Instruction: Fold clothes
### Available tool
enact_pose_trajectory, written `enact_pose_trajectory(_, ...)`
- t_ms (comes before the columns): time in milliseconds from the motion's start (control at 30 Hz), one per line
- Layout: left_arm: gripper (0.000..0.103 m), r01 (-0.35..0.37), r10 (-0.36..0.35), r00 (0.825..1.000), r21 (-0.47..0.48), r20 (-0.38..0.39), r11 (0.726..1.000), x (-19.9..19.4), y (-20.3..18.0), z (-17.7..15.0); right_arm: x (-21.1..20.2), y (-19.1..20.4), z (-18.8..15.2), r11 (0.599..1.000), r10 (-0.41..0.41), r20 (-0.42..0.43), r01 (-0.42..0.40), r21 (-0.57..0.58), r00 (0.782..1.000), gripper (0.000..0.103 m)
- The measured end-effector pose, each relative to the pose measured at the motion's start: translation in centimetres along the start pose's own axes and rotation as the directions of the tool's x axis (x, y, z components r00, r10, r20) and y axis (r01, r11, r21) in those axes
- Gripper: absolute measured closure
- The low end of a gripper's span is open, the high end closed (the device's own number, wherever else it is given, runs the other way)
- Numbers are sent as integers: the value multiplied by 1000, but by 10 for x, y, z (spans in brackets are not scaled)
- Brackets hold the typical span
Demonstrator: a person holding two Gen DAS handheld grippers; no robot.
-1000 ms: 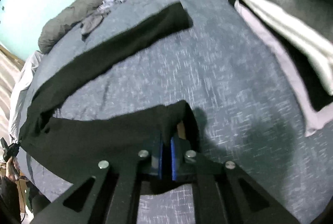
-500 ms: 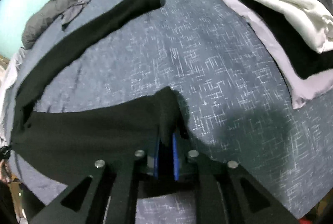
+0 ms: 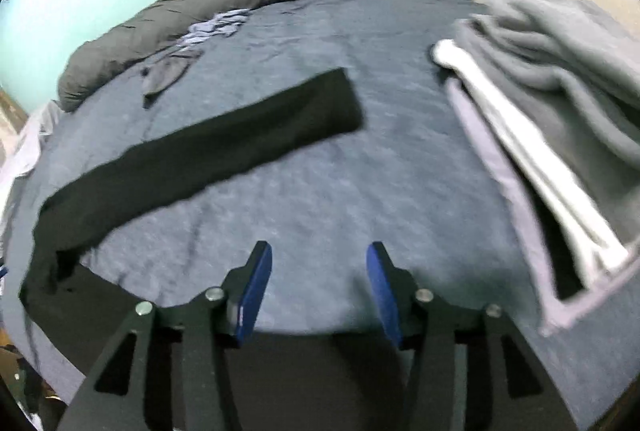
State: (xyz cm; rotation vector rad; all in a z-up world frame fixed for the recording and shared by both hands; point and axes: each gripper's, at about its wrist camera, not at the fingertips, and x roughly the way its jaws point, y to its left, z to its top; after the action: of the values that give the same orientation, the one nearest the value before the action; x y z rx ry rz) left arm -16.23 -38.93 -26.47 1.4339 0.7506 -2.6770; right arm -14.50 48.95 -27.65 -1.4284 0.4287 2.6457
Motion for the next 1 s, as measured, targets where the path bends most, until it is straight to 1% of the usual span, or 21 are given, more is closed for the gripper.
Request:
enact_pose_trajectory(67, 41, 9, -9, 1000, 3, -26, 1000, 23, -13, 15, 20, 9, 15, 1000, 23, -11, -23, 6, 1000, 53)
enact_pose_trajectory(133, 41, 4, -4, 999, 8, -46, 1000, 43, -23, 26, 39, 17, 30, 999, 46, -21, -46, 12, 999, 53)
enact_pose_trajectory(200, 41, -7, 8, 998, 23, -65, 1000, 66, -34, 37, 59, 23, 46, 999, 52, -40, -52, 12, 998, 53)
enact_pose_trajectory(333, 41, -24, 26, 996, 34, -82, 999, 103, -45, 60, 91, 22, 76, 999, 35, -48, -34, 33, 998, 53)
enact_pose_trajectory(433, 40, -30, 32, 996, 28, -82, 999, 117, -42, 75, 106, 10, 101, 998, 15, -26, -13, 61, 1000, 51)
enact_pose_trajectory(500, 38, -34, 36, 996, 25, -81, 999, 127, -40, 85, 114, 3, 116, 998, -11, -12, 12, 69, 1000, 48)
enact_pose_trajectory(533, 37, -37, 39, 996, 22, -80, 999, 131, -39, 90, 119, -2, 123, 997, -22, -8, 23, 68, 1000, 47)
enact_pose_trajectory(633, 35, -55, 55, 996, 11, -73, 998, 139, -33, 102, 133, -12, 143, 997, -48, -11, 48, 65, 999, 47)
enact_pose_trajectory(700, 35, -61, 61, 996, 3, -72, 998, 145, -30, 109, 142, -17, 151, 996, -54, -16, 55, 72, 998, 46)
enact_pose_trajectory(833, 34, -51, 49, 996, -15, -78, 999, 153, -25, 116, 157, -24, 160, 995, -59, -24, 61, 81, 998, 46)
enact_pose_trajectory(933, 34, -41, 38, 994, -25, -105, 999, 163, -23, 115, 166, -26, 159, 995, -54, -42, 58, 78, 998, 46)
enact_pose_trajectory(1000, 34, -19, 15, 993, -37, -121, 999, 169, -22, 113, 169, -29, 158, 994, -41, -44, 45, 95, 998, 46)
